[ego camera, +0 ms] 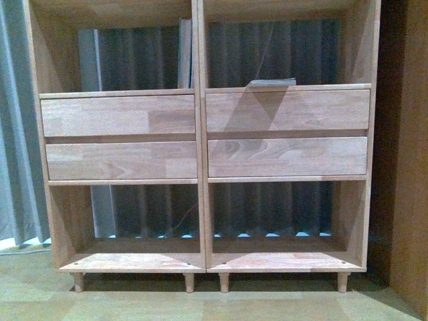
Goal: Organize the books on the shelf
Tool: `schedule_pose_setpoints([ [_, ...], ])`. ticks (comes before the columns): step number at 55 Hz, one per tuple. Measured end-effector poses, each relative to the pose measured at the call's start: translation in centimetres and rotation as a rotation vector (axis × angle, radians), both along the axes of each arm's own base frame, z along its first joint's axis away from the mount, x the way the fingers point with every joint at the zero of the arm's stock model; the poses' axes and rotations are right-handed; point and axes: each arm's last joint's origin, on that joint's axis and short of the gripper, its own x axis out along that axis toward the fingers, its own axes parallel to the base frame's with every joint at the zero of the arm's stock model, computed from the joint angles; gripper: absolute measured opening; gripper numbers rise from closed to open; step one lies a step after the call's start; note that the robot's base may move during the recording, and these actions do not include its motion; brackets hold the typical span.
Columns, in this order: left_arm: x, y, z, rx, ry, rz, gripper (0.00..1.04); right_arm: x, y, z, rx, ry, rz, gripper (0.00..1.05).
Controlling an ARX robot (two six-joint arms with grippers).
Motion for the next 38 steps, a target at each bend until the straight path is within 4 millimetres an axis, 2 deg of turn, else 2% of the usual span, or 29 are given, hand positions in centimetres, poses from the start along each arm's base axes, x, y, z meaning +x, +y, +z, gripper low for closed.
schedule_pose_setpoints([
  [38,0.00,0.00,0.00,0.000,0.000,0.000,0.97,0.00,0.00,0.00,0.000,0.000,0.000,0.98],
])
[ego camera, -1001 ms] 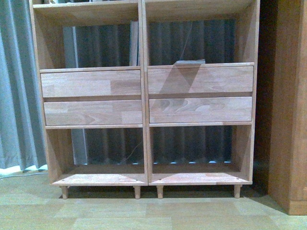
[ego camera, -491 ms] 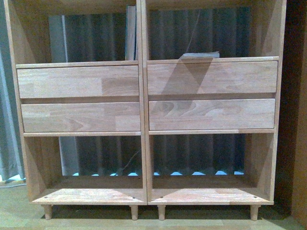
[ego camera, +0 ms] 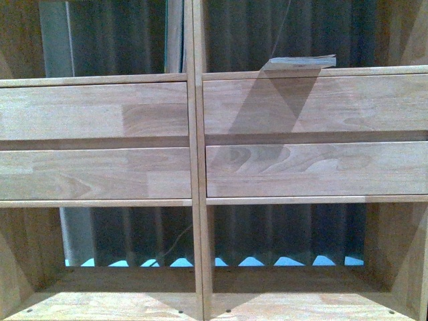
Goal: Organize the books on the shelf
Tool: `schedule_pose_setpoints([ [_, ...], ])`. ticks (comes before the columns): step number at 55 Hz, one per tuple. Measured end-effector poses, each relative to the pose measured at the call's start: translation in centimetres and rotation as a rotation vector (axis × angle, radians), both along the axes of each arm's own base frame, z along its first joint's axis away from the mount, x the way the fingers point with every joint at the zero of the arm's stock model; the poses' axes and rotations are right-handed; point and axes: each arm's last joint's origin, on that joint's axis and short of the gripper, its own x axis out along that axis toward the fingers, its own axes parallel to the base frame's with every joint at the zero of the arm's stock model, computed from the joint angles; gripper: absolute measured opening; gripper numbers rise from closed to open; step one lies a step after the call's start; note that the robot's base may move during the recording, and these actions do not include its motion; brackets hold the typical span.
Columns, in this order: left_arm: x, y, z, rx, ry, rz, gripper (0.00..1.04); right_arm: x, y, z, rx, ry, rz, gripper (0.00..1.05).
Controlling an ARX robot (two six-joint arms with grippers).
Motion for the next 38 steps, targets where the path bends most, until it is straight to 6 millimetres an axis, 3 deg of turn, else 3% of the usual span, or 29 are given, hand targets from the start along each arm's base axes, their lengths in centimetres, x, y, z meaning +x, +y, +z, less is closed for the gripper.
schedule_pose_setpoints([
  [38,0.00,0.00,0.00,0.000,0.000,0.000,0.97,0.00,0.00,0.00,0.000,0.000,0.000,0.98],
])
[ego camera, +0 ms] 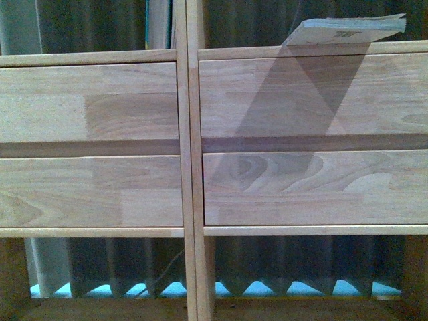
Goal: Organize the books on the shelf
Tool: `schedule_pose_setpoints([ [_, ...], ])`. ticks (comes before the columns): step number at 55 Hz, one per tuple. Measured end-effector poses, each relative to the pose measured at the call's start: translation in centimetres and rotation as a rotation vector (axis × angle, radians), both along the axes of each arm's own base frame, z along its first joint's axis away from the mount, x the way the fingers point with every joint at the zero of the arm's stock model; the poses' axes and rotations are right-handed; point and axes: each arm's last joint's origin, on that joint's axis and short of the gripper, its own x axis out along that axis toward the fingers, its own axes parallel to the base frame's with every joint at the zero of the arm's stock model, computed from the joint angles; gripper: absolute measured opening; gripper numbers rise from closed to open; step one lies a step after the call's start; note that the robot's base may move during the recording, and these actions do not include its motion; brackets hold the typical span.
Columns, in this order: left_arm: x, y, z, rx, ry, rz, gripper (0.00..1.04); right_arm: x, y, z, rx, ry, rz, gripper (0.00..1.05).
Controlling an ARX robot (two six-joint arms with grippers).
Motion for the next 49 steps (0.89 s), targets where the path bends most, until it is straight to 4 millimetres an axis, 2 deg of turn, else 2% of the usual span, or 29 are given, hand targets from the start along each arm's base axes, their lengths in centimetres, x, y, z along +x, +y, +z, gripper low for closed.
schedule_pose_setpoints([
  [49,0.00,0.00,0.00,0.000,0.000,0.000,0.97,0.00,0.00,0.00,0.000,0.000,0.001,0.98],
])
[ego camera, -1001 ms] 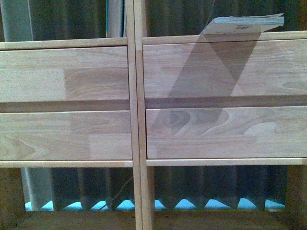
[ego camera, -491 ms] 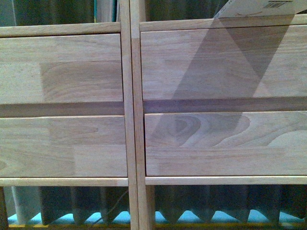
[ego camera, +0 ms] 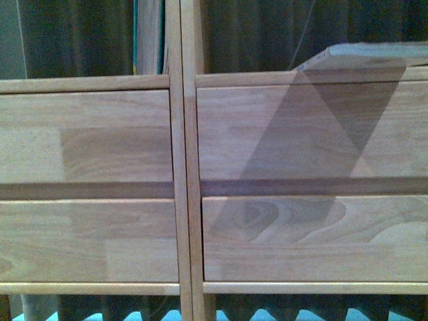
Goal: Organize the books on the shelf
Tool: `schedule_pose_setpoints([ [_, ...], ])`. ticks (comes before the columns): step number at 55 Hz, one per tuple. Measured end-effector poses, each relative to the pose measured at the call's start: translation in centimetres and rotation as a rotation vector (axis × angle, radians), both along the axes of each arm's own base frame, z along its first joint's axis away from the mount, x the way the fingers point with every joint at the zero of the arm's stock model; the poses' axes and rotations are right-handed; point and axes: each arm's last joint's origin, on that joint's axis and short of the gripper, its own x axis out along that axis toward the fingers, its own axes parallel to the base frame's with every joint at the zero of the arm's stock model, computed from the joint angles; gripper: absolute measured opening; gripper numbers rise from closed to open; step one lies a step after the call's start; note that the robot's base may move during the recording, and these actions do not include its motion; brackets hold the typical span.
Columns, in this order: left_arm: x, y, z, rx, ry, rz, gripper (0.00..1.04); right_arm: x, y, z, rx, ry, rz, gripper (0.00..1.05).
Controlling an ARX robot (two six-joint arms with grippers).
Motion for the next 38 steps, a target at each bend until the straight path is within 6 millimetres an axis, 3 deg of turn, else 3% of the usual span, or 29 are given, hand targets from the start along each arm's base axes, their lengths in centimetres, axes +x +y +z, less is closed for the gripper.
schedule_pose_setpoints([
  [38,0.00,0.00,0.00,0.000,0.000,0.000,0.97,0.00,0.00,0.00,0.000,0.000,-0.001,0.98],
])
